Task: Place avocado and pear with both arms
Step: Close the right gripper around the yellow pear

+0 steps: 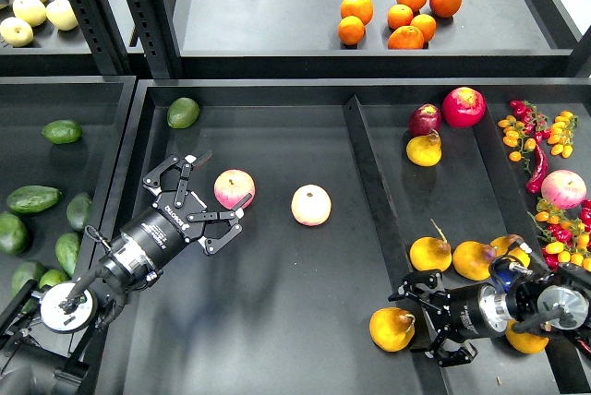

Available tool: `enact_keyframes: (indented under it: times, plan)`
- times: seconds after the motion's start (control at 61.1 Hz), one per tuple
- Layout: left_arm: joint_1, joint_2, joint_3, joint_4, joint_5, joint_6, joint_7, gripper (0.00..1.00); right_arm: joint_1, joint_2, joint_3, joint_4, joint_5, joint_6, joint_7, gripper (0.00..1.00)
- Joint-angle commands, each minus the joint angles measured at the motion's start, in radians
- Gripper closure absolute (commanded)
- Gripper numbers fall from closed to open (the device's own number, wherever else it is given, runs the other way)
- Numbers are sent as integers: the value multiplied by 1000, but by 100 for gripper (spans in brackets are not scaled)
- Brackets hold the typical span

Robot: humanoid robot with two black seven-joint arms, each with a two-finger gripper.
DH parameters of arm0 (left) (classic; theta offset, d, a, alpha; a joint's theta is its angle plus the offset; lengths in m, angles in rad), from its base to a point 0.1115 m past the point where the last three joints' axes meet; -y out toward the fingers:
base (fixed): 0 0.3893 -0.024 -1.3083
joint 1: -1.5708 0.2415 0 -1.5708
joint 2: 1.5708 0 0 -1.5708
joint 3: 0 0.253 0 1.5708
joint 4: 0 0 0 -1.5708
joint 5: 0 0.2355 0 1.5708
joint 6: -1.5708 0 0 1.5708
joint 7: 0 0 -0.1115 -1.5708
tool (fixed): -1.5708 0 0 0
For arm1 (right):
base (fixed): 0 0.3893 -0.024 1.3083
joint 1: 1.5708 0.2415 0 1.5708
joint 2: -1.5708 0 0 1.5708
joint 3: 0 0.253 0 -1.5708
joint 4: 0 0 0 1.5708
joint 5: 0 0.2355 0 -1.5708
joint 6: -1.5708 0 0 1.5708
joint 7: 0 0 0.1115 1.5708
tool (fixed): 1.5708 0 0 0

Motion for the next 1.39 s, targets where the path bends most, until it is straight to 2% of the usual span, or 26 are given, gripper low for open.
enact_keyframes:
  times: [0.0, 0.393, 0.639, 0.655, 0.868, 1.065, 1.196, 1.376]
  plan:
    - [1, 0, 1, -2, 0, 0, 0, 9, 0, 8, 1, -16, -3, 0, 0, 7]
    - [0, 0, 2, -3, 0, 0, 0, 9, 0, 25, 2, -34, -3, 0, 0, 13]
    - [0, 0, 2, -6, 0, 0, 2, 9, 0, 37, 28, -36, -8, 0, 0, 25]
    - [1, 0, 2, -6, 0, 0, 2, 9, -1, 41, 39, -36, -8, 0, 0, 28]
    - [1, 0, 6, -6, 0, 0, 2, 9, -15, 54, 67, -44, -8, 0, 0, 42]
    - [1, 0, 9, -6, 0, 0, 2, 9, -26, 60, 94, -77, -3, 0, 0, 69]
    - [1, 0, 9, -6, 0, 0, 2, 9, -34, 63, 107, -77, 3, 0, 0, 78]
    - [1, 0, 7, -5, 0, 0, 2, 9, -40, 65, 122, -71, 21, 0, 0, 86]
